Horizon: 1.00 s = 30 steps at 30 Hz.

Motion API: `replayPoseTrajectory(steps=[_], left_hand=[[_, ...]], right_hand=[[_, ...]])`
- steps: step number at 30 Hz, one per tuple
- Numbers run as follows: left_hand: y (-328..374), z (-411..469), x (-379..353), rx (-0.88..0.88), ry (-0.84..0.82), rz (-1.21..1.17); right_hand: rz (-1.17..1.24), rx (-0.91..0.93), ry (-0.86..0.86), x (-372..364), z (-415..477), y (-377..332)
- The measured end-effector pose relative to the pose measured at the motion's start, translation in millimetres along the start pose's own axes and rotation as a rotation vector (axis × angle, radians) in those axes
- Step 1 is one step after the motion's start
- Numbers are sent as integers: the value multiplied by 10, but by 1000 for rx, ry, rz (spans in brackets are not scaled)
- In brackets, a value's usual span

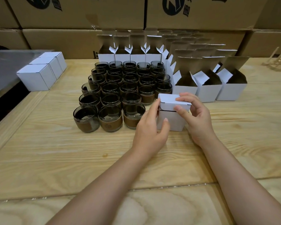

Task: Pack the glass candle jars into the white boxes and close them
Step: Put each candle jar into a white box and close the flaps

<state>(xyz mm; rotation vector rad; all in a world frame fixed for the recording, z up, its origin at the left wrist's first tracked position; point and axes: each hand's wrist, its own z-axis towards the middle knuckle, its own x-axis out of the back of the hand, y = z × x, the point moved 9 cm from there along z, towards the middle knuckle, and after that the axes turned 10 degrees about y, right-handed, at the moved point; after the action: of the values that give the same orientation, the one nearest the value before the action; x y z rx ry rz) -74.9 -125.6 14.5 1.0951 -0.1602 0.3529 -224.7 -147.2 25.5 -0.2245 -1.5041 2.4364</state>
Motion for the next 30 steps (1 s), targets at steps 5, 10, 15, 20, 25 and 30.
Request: replayPoseTrajectory(steps=[5,10,15,20,25,30], left_hand=[[76,-4,32,-67,23,-25],[60,10,28,-88,45,37],[49,17,42,-116,51,96],[114,6,28,-172,51,139],[297,-65,21,-346,79,332],[630,-212,64,-589,239,693]], right_hand=[[0,-7,-20,-19,-14,12],[16,-2,-40,-16,-16,56],[126,-130,-9,11,-5,178],[173,-168,-42,1,-22,159],[119,-155,-49,77,15,110],[283,-191,-87,93,-24,36]])
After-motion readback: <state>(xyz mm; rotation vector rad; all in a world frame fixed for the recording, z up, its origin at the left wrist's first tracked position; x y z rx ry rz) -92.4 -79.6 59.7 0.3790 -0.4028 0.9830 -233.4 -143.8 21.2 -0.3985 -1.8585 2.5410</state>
